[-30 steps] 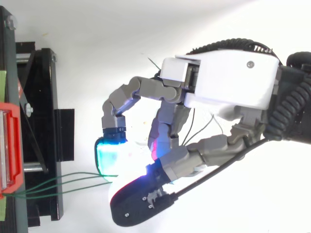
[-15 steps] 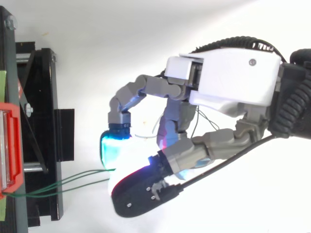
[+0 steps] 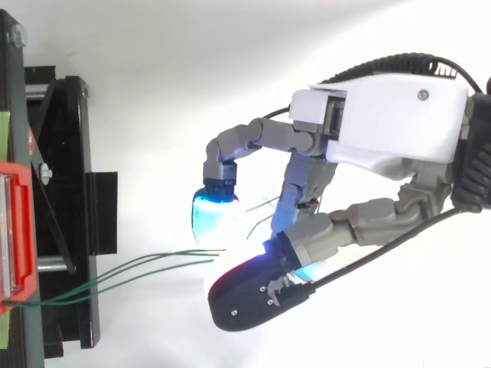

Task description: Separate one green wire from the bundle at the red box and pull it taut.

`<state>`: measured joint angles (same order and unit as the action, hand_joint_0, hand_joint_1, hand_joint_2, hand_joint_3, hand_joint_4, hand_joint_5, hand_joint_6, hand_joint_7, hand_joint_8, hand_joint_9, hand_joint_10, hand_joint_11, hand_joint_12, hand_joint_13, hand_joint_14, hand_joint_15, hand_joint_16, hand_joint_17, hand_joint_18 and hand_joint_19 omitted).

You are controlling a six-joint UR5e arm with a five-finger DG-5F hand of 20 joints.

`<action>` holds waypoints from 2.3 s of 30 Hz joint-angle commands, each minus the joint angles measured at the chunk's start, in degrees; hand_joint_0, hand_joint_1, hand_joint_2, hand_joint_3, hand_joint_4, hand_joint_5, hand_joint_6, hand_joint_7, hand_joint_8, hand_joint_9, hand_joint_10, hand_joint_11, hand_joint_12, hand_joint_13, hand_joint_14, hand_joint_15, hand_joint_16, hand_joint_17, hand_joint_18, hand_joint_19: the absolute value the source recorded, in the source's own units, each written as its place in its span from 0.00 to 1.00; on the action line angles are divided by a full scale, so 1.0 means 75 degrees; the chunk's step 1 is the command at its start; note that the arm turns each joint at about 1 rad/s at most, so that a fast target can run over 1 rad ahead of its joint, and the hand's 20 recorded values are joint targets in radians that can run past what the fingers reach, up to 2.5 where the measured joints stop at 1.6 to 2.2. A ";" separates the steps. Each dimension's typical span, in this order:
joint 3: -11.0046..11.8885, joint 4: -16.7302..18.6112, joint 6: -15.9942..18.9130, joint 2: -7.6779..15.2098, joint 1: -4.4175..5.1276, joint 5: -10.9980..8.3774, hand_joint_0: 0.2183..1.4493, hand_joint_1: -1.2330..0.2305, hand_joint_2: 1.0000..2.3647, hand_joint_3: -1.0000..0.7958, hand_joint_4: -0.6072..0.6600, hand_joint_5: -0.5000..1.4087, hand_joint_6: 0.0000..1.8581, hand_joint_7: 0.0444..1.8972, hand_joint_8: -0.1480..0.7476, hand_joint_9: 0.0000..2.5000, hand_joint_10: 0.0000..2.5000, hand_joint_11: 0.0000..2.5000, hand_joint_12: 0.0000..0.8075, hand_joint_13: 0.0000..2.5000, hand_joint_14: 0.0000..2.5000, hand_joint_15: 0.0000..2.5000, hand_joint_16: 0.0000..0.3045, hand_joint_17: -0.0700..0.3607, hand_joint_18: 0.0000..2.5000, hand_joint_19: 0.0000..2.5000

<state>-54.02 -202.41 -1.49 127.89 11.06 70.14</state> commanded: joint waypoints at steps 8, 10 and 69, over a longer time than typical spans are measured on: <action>-0.0426 0.0035 -0.0269 -0.0365 0.0026 -0.0035 0.24 0.38 0.00 0.28 0.61 0.21 0.32 0.61 0.46 0.56 0.01 0.52 0.46 0.46 0.01 0.33 0.18 0.45 0.30 0.27; -0.0719 0.0153 -0.0258 -0.0517 0.0037 -0.0035 0.24 0.38 0.00 0.28 0.62 0.20 0.32 0.61 0.46 0.55 0.01 0.51 0.46 0.46 0.01 0.33 0.18 0.45 0.30 0.27; -0.1258 0.1395 -0.0457 -0.0892 0.0154 -0.0094 0.39 0.23 0.01 0.35 0.51 0.17 0.50 0.50 0.43 0.59 0.00 0.65 0.43 0.48 0.01 0.37 0.16 0.42 0.31 0.26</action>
<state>-63.44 -191.96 -4.90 121.20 12.16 69.44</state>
